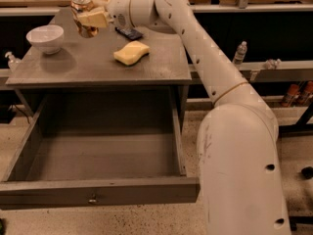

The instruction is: Place orange can into top drawer

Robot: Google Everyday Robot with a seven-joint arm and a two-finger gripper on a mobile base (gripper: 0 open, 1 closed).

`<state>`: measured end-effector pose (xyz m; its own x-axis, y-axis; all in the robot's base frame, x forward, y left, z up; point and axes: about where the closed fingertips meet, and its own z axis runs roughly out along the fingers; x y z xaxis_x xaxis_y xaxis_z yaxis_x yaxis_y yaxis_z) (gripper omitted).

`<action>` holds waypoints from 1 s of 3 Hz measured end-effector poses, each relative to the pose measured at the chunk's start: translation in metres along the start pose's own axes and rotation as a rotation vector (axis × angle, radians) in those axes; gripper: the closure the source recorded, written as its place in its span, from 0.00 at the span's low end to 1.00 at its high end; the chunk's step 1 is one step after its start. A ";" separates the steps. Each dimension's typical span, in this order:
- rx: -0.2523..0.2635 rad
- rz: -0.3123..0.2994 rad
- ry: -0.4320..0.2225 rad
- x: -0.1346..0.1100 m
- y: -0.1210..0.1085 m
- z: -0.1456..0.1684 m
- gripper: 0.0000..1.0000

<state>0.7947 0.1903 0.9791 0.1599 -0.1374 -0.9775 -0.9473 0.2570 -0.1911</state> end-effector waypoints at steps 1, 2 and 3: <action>-0.126 0.033 0.107 0.004 0.048 -0.058 1.00; -0.125 0.033 0.105 0.004 0.048 -0.058 1.00; -0.141 0.087 0.101 0.019 0.056 -0.061 1.00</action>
Offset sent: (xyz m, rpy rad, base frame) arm -0.0493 -0.0394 0.0007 -0.0865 0.0562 0.0738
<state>0.7280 0.1440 0.9557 0.0539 -0.2178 -0.9745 -0.9870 0.1366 -0.0851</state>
